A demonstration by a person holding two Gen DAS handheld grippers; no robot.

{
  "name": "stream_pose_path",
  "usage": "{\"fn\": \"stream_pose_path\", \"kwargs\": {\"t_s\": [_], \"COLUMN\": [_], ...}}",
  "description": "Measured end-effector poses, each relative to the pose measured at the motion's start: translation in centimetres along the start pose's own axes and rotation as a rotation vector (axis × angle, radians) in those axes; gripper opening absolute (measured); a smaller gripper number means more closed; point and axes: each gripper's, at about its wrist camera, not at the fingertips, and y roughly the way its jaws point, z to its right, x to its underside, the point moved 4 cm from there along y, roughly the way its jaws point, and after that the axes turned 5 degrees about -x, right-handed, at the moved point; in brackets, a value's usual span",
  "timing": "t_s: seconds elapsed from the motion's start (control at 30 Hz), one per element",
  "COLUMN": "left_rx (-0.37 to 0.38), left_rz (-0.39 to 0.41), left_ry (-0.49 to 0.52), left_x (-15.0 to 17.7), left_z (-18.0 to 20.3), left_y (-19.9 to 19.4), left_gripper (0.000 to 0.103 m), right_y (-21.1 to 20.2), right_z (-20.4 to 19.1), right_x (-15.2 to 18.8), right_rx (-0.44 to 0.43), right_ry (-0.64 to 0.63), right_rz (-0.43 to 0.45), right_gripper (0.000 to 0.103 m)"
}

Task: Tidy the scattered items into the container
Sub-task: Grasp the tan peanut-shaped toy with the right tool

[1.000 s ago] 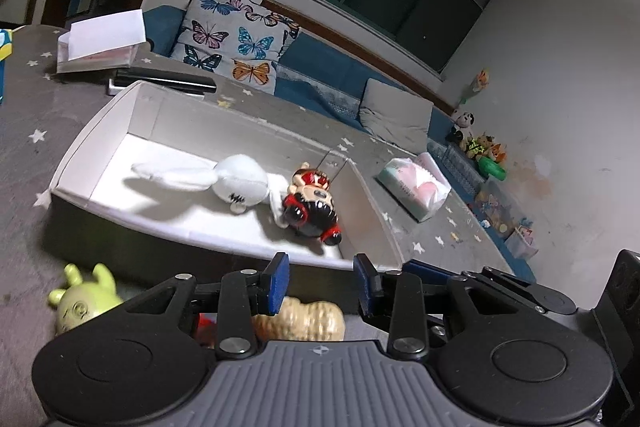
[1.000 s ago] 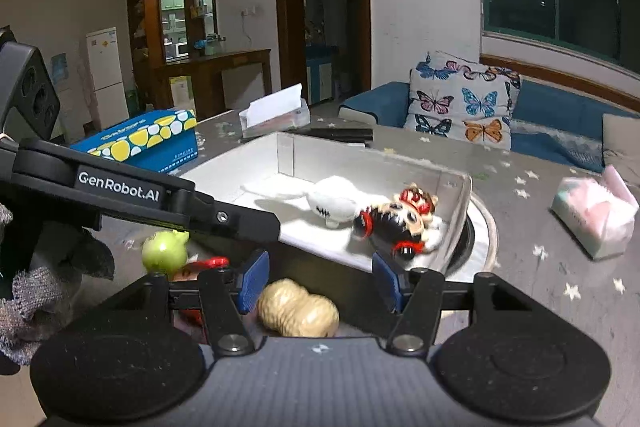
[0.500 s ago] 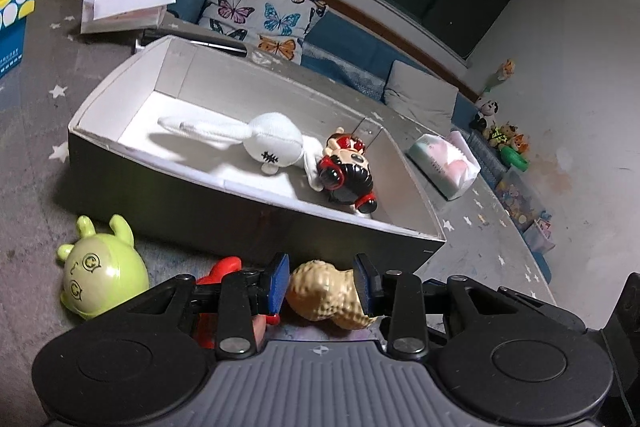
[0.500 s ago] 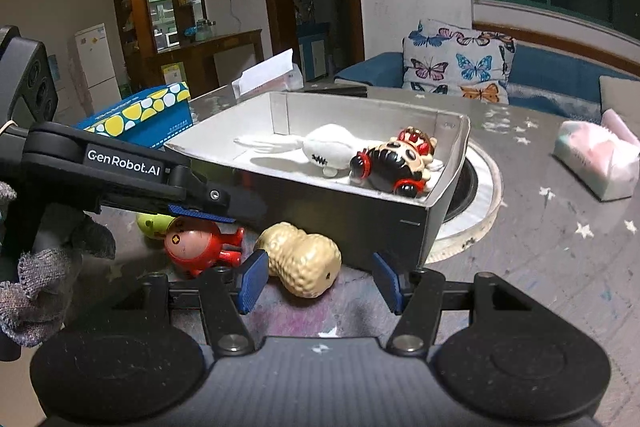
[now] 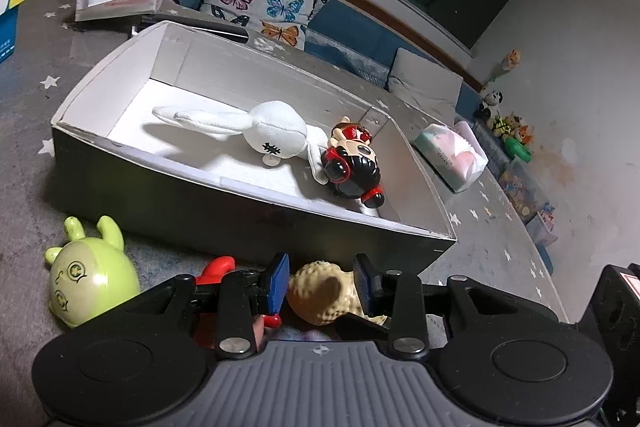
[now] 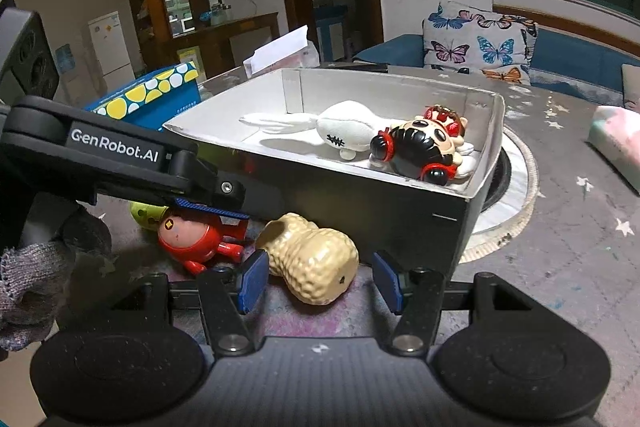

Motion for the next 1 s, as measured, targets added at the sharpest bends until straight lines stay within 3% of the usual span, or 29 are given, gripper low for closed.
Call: {"fn": "stream_pose_path", "kwargs": {"t_s": [0.23,0.33,0.53,0.7,1.0], "left_rx": [-0.029,-0.029,0.024,0.042,0.118], "left_rz": [-0.006,-0.016,-0.036,-0.048,-0.118], "left_ry": [0.037,0.030,0.031,0.061,0.028], "left_x": [-0.1,-0.2,0.2,0.8,2.6], "left_z": [0.5,0.5,1.3,2.4,3.3], "left_y": [0.5,0.5,0.7,0.8,0.5], "left_gripper": [0.038,0.039,0.039,0.039,0.039], "right_y": [0.3,0.3,-0.6,-2.5,-5.1], "right_z": [0.2,0.0,-0.3,-0.2,0.9], "right_x": [0.1,0.1,0.6,1.5,3.0], "right_rx": [-0.023,-0.041,-0.030,0.029,0.065], "right_ry": [-0.002,0.001,0.010,0.025,0.035], "right_rz": [-0.001,0.001,-0.003,-0.011,-0.020], "right_gripper": [0.057,0.048,0.045,0.044,0.046]}}
